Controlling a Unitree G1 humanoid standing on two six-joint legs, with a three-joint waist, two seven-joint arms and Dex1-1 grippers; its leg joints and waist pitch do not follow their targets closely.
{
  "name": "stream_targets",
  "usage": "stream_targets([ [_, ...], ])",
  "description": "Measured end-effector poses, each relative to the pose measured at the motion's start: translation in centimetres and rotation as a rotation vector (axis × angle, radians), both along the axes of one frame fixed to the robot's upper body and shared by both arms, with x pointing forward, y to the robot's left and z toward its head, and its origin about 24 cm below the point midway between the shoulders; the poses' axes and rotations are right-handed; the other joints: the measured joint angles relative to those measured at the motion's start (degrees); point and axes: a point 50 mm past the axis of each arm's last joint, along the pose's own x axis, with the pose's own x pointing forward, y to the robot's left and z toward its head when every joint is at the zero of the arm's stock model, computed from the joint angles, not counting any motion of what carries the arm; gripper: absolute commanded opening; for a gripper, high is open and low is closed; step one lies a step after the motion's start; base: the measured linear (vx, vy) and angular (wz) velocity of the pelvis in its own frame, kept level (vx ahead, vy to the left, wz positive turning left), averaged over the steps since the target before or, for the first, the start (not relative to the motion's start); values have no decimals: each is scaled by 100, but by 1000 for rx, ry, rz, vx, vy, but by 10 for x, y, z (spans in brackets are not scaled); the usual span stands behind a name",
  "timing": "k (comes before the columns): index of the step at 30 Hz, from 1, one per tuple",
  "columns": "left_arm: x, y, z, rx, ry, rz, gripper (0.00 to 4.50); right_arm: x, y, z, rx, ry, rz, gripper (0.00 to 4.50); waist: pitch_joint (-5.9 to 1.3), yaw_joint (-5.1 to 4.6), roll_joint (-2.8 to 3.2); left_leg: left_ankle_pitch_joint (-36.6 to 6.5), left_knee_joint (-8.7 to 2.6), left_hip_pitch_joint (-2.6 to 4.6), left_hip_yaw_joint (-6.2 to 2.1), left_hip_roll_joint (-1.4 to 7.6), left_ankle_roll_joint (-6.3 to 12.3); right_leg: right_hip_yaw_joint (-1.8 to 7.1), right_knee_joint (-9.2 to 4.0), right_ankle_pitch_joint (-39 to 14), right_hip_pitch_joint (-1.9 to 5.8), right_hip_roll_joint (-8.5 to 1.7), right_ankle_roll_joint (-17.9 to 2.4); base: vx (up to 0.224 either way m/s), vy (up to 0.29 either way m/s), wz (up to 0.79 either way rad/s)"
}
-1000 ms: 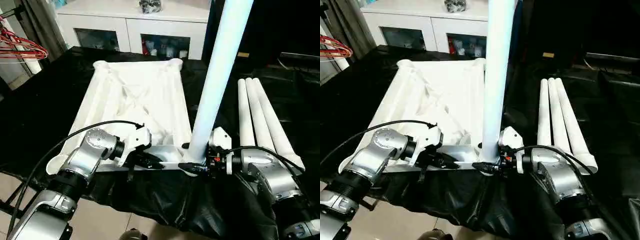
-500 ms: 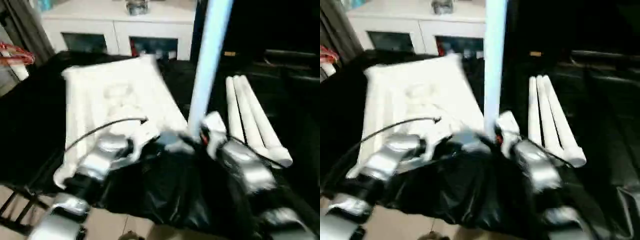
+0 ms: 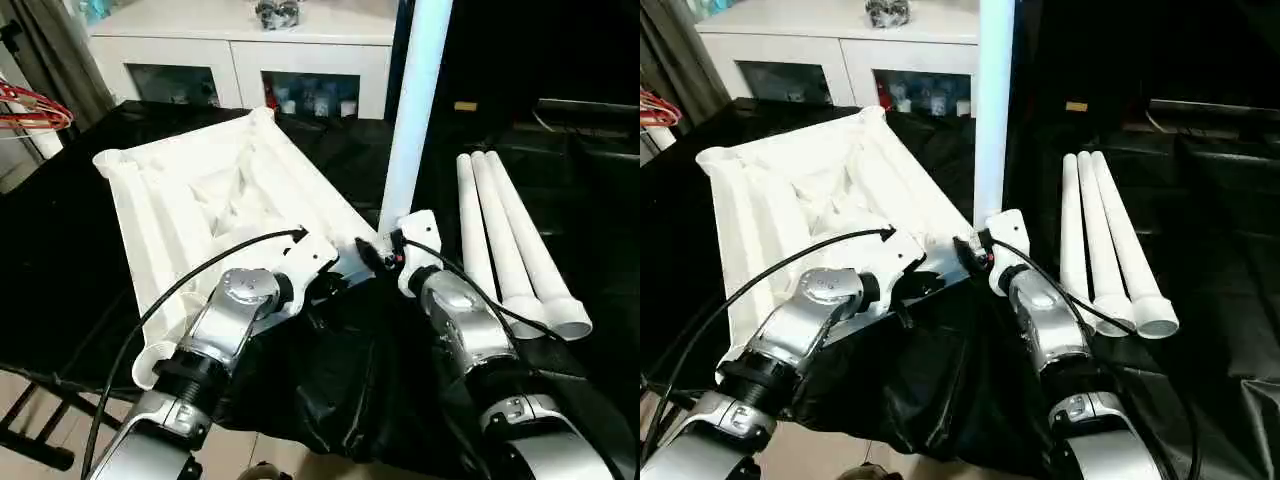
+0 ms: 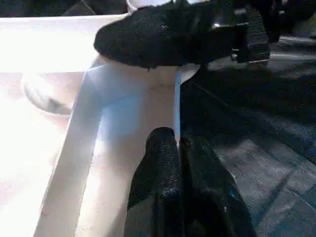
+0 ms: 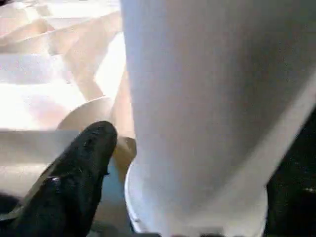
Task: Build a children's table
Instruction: Rotate leg to tighten
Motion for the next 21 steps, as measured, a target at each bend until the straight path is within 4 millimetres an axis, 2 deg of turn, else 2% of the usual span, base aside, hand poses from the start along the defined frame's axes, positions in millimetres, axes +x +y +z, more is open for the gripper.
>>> stream_targets([
  [9, -11, 20, 2, -6, 64, -216, 0, -27, -23, 4, 7, 21, 389, 392, 7, 75, 1, 1, 6, -9, 0, 2, 1, -2, 3, 1, 0, 0, 0, 0, 0, 0],
  [13, -13, 25, 3, -1, 75, -277, 0, -33, -29, 7, 3, 46, 500, 392, 8, 81, 3, 1, 9, -10, 0, 3, 1, -3, 6, 1, -1, 0, -1, 0, 0, 0],
  [16, -14, 29, 3, 1, 91, -325, 0, -40, -34, 11, -19, 76, 602, 392, 9, 127, 1, 1, 10, -11, 0, 5, 1, -5, 8, 1, -1, 0, -1, 0, 0, 0],
  [18, -13, 34, 4, 11, 99, -354, 0, -44, -37, 13, -27, 97, 655, 368, 9, 172, 1, 2, 12, -11, 0, 5, 2, -5, 7, 1, 0, 0, -1, 0, 0, 0],
  [21, -13, 35, 5, 21, 105, -390, 0, -46, -41, 14, -36, 119, 691, 358, 9, 210, 0, 2, 15, -13, 0, 5, 2, -4, 7, 1, 0, 0, -1, 0, 0, 0],
])
